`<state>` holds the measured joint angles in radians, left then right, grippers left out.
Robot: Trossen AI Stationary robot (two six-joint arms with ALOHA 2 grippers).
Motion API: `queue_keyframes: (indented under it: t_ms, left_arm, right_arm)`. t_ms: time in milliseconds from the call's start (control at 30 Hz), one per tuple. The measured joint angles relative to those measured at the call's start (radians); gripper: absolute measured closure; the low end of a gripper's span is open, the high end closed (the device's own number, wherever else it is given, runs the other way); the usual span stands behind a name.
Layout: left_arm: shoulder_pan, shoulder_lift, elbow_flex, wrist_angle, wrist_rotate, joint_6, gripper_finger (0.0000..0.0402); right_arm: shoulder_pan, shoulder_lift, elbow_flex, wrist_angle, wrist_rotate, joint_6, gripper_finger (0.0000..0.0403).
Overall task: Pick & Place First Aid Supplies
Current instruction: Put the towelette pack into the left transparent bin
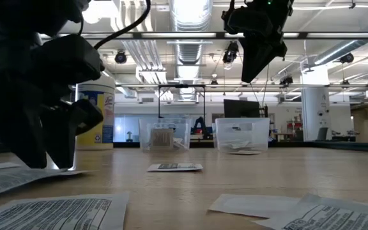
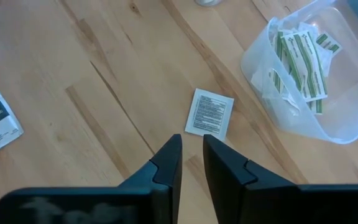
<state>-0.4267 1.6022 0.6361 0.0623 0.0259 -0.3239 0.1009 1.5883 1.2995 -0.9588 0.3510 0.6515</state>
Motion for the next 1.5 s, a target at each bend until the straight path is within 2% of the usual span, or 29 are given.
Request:
queue_keyframes:
  t_ms: [200, 400, 667, 967, 1133, 1400, 1500]
  left_arm:
    - [-0.001, 0.008, 0.003, -0.024, -0.057, 0.008, 0.0238]
    - [0.002, -0.005, 0.002, -0.133, -0.218, 0.007, 0.0252]
    - [0.014, -0.005, 0.000, -0.213, -0.358, 0.009, 0.0265]
    - [0.099, -0.004, -0.001, -0.267, -0.334, 0.009, 0.0298]
    - [0.150, -0.004, -0.002, -0.277, -0.259, 0.039, 0.0325]
    - [0.174, -0.003, -0.002, -0.278, -0.222, 0.095, 0.0393]
    - [0.175, -0.003, -0.002, -0.278, -0.223, 0.112, 0.0397]
  right_arm:
    - [0.000, 0.000, 0.000, 0.000, 0.000, 0.000, 0.0342]
    - [0.000, 0.000, 0.000, 0.000, 0.000, -0.001, 0.0346]
    - [0.000, 0.000, 0.000, 0.000, 0.000, -0.001, 0.0346]
    - [0.000, 0.000, 0.000, 0.005, 0.000, 0.000, 0.0346]
    - [0.000, 0.000, 0.000, 0.006, -0.001, 0.000, 0.0346]
    - [0.012, 0.000, 0.000, 0.008, -0.001, 0.001, 0.0346]
    - [0.018, 0.000, 0.000, 0.008, -0.001, 0.002, 0.0346]
